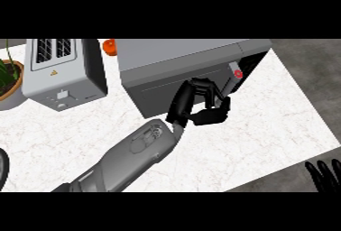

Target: Pick up the milk, place it into the microwave and close the microwave

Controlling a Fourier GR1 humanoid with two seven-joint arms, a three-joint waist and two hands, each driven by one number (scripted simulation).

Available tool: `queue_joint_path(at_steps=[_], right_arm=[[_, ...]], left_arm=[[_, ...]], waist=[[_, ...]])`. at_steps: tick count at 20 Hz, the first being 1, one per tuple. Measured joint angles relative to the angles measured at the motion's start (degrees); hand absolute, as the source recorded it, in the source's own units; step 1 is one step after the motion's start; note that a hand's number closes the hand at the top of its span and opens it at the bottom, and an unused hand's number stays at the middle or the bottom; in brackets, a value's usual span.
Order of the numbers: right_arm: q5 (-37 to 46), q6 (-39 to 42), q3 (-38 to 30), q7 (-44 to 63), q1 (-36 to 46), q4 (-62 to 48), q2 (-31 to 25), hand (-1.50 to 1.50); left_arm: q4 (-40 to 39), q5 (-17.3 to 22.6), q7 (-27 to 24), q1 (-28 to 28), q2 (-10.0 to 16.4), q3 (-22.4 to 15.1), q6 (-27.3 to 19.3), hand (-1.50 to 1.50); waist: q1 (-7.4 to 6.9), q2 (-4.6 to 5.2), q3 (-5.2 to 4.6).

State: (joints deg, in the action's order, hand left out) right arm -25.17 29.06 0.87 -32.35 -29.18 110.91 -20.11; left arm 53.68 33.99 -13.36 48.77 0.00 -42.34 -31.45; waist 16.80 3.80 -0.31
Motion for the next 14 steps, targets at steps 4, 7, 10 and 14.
queue_joint_path(at_steps=[4,7,10,14], right_arm=[[-1.22,0.39,-0.07,0.76,-0.26,1.48,-0.66,-1.50],[-2.23,0.86,-0.15,1.27,-0.49,2.47,-1.26,-1.50],[-3.39,1.28,-0.39,1.77,-0.70,3.41,-1.89,-1.50],[-4.60,2.03,-0.35,2.39,-1.06,4.18,-2.68,-1.50]], left_arm=[[-0.60,2.10,-2.43,0.02,0.17,0.09,-0.74,1.50],[-0.82,3.28,-4.11,-0.08,0.32,-0.13,-1.19,1.50],[-0.99,4.39,-5.59,-0.15,0.42,-0.30,-1.67,1.50],[-1.04,5.67,-7.26,-0.26,0.55,-0.44,-2.50,1.50]], waist=[[0.78,-0.06,0.03],[1.18,-0.10,0.07],[1.53,-0.09,0.09],[2.07,-0.02,0.16]])
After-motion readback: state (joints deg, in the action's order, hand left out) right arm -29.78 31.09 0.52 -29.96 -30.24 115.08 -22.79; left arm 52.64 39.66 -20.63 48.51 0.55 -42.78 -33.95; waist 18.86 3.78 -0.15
